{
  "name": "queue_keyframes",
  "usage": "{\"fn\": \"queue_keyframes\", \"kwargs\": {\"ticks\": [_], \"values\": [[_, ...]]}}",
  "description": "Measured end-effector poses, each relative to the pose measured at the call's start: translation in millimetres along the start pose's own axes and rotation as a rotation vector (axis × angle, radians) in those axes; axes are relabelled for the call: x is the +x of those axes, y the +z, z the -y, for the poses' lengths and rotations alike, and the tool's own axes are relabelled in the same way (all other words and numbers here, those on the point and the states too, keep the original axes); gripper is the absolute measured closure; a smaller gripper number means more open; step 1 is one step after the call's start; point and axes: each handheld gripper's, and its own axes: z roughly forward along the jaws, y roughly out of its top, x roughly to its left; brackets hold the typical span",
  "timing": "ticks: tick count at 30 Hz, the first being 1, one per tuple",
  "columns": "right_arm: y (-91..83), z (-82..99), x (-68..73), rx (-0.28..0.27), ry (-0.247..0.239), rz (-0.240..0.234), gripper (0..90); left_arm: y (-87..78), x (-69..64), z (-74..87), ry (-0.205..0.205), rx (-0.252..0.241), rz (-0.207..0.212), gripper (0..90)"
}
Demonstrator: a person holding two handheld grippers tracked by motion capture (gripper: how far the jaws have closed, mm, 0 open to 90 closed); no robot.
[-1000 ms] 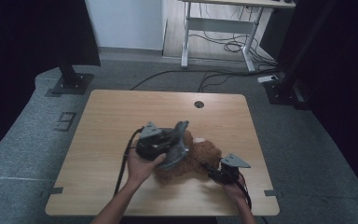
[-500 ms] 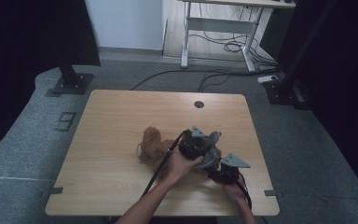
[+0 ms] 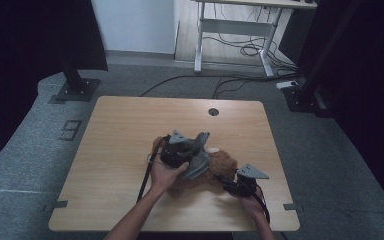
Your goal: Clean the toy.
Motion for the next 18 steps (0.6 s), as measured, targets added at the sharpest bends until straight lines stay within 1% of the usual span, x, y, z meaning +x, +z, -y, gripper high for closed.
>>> {"fn": "queue_keyframes", "kwargs": {"ticks": [2, 5, 8, 10, 13, 15, 18], "values": [[-0.1, 0.1, -0.6, -0.001, 0.002, -0.002, 41.3, -7.8, 18.1, 3.7, -0.03, 0.016, -0.031, 78.4], [-0.3, -0.2, -1.1, 0.001, 0.007, -0.007, 41.2, -14.2, 38.7, 14.2, -0.062, 0.039, -0.069, 78.4], [-0.2, -0.6, -1.1, 0.002, 0.005, -0.01, 41.1, -21.9, 57.2, 28.5, -0.095, 0.044, -0.086, 78.4], [-0.1, -0.8, -1.0, 0.0, 0.005, -0.011, 41.1, -28.8, 66.8, 36.7, -0.115, 0.032, -0.091, 78.5], [-0.1, -0.8, -0.9, 0.0, 0.004, -0.011, 41.0, -39.0, 78.2, 46.1, -0.133, 0.025, -0.118, 78.5], [-0.1, -0.8, -0.9, 0.0, 0.003, -0.01, 41.0, -44.4, 85.2, 51.4, -0.143, 0.029, -0.138, 78.4], [-0.3, -0.8, -0.8, 0.002, 0.001, -0.008, 41.0, -48.9, 93.7, 59.8, -0.156, 0.046, -0.155, 78.4]]}}
